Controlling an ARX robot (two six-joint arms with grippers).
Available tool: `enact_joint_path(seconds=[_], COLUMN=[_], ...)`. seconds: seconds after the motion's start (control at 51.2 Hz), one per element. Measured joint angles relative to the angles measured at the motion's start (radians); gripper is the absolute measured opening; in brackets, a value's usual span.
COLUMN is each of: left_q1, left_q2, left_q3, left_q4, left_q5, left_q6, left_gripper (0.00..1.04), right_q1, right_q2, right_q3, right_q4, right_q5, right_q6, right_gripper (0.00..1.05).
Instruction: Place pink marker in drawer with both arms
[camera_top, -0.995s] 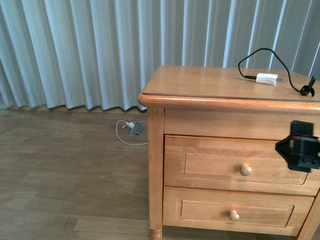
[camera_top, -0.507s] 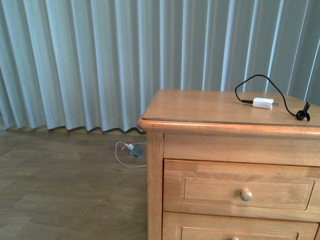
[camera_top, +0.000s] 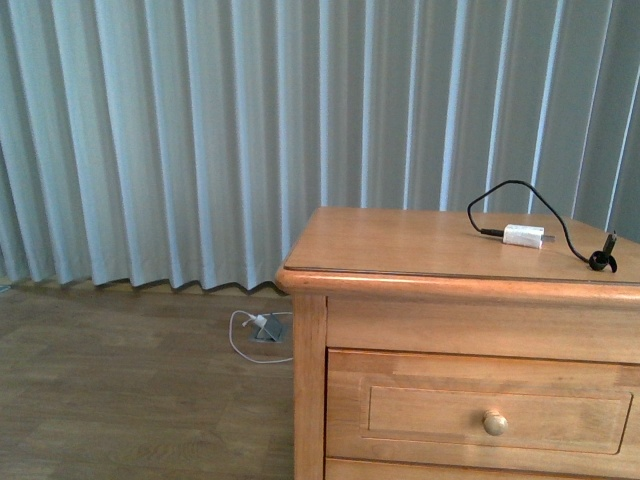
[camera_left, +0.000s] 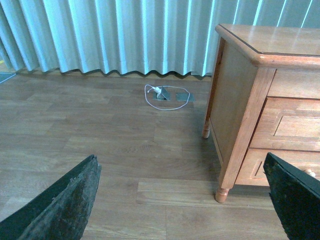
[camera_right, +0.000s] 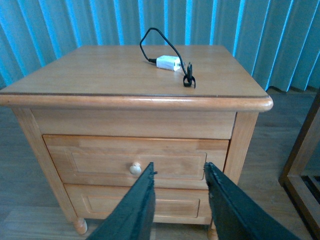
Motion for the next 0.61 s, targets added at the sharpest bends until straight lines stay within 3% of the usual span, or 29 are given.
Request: enact_joint_path(seconds=[0.156,0.605], left_q1=[0.000,0.000], left_q2=[0.000,0.000], left_q3=[0.000,0.000], left_q4=[0.000,0.000], left_q5=[0.000,0.000], left_q6=[0.000,0.000], left_gripper=[0.99,0.99], right_q1=[0.000,0.000], right_q2=[-0.069,-0.253], right_q3=[-0.061,-0.158], right_q4=[-0.001,-0.086], right_q5=[0.000,0.000], right_q6=[-0.008,-0.007], right_gripper=[0.01,0.01])
